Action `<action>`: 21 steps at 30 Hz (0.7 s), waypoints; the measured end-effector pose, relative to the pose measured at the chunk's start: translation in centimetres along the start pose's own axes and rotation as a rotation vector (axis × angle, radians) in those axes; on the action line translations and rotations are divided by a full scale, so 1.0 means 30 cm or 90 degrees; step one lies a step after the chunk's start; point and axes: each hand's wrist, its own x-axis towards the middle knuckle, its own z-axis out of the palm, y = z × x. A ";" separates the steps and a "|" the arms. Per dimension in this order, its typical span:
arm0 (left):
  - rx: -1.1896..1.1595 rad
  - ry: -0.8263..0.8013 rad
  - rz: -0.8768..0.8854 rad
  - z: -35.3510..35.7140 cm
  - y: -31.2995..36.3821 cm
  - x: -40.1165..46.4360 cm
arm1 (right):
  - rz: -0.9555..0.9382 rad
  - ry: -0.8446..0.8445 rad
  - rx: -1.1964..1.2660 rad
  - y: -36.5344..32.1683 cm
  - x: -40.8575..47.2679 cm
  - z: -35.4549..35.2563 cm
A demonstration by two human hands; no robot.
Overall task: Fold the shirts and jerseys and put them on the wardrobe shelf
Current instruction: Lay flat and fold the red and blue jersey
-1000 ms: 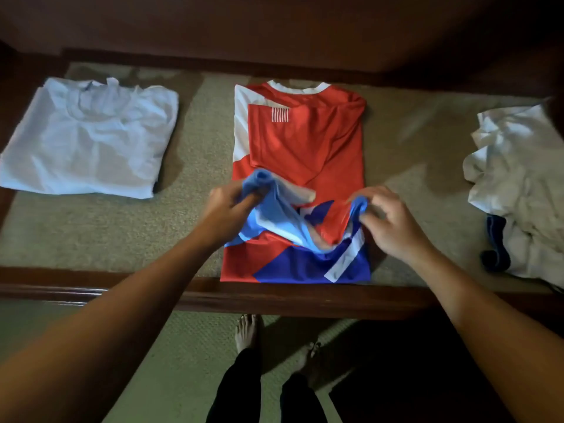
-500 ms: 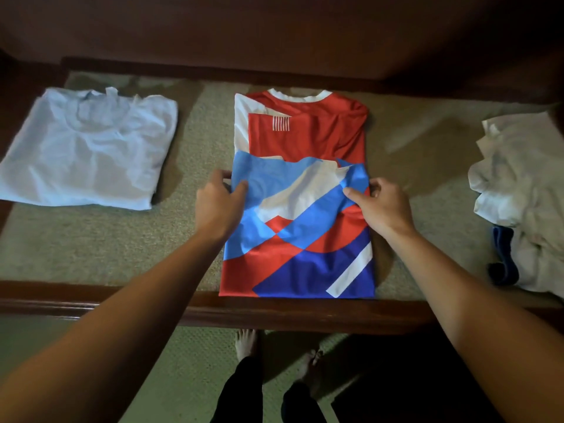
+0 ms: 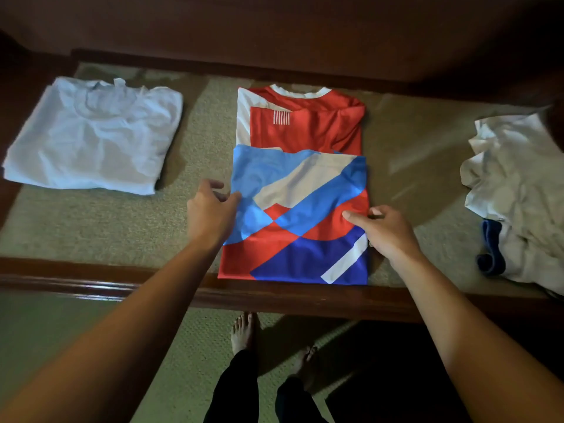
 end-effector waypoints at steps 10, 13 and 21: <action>0.052 -0.170 -0.128 -0.083 -0.075 -0.139 | 0.086 -0.091 0.052 0.069 -0.117 -0.022; -0.016 -0.214 -0.112 -0.093 -0.067 -0.161 | 0.090 -0.098 0.072 0.084 -0.138 -0.019; -0.132 -0.372 -0.073 -0.211 -0.133 -0.229 | 0.043 -0.186 0.129 0.129 -0.274 -0.073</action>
